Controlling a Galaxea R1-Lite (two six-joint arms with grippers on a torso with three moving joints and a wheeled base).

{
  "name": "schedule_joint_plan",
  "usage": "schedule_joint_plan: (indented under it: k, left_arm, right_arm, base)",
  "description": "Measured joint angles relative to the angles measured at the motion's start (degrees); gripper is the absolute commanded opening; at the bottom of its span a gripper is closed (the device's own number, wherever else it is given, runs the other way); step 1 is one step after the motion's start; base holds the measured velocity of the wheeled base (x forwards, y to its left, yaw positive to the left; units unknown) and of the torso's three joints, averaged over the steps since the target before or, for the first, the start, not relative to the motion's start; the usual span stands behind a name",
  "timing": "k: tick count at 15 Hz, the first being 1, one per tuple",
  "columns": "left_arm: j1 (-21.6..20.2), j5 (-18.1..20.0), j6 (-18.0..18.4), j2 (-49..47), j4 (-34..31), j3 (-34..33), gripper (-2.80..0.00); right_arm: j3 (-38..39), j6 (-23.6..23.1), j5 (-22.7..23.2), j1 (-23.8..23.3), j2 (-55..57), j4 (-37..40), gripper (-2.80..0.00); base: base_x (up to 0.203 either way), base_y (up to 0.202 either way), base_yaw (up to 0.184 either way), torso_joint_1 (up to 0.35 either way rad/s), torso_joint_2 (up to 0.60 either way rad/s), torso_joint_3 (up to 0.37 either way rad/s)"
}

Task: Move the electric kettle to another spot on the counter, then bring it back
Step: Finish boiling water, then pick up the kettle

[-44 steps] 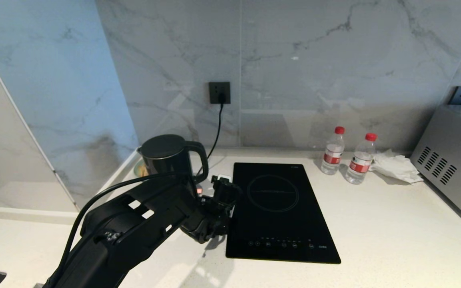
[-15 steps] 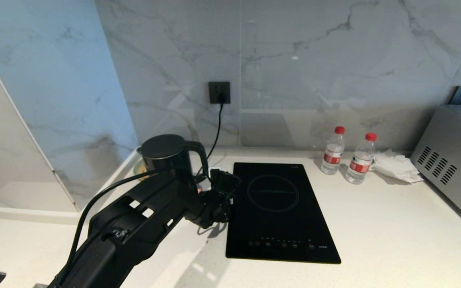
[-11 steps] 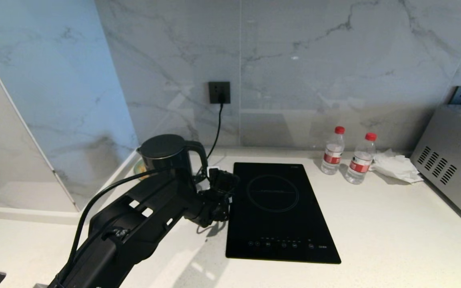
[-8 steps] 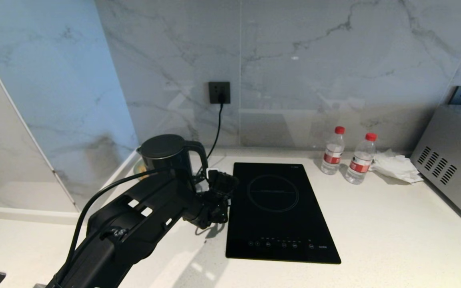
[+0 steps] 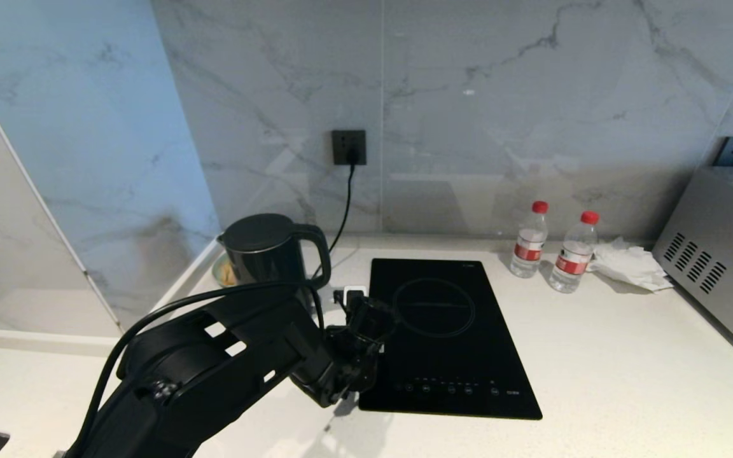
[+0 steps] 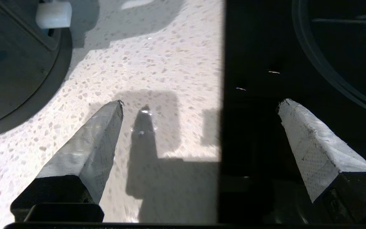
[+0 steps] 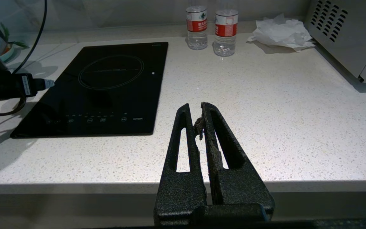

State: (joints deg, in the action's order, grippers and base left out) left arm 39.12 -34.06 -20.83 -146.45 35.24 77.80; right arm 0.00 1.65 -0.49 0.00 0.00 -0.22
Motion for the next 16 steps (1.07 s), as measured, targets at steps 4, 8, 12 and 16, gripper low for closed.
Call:
schedule_joint_plan:
  k: [4, 8, 12, 16]
  left_arm:
    - [0.83, -1.35, 0.03, 5.36, 11.27, -9.90, 0.00]
    - [0.78, -3.08, 0.65, 9.46, 16.63, -14.54, 0.00]
    - [-0.03, -3.35, 2.01, 11.27, 16.79, -13.12, 0.00]
    - [-1.06, -3.42, 4.77, 11.92, 16.68, -8.61, 0.00]
  right_arm:
    - [0.00, 0.00, -0.02, 0.00, 0.00, -0.02, -2.80]
    - [0.00, 0.02, 0.00, 0.00, 0.00, 0.00, -2.80]
    - [0.00, 0.00, 0.02, 0.00, 0.00, -0.02, -2.80]
    - [0.00, 0.01, -0.01, 0.00, 0.00, 0.00, -2.80]
  base:
    - [0.000, 0.000, 0.000, 0.000, 0.00, 0.000]
    - [0.000, 0.000, 0.000, 0.000, 0.00, 0.000]
    - [0.000, 0.000, 0.000, 0.000, 0.00, 0.000]
    - [0.000, 0.000, 0.000, 0.000, 0.00, 0.000]
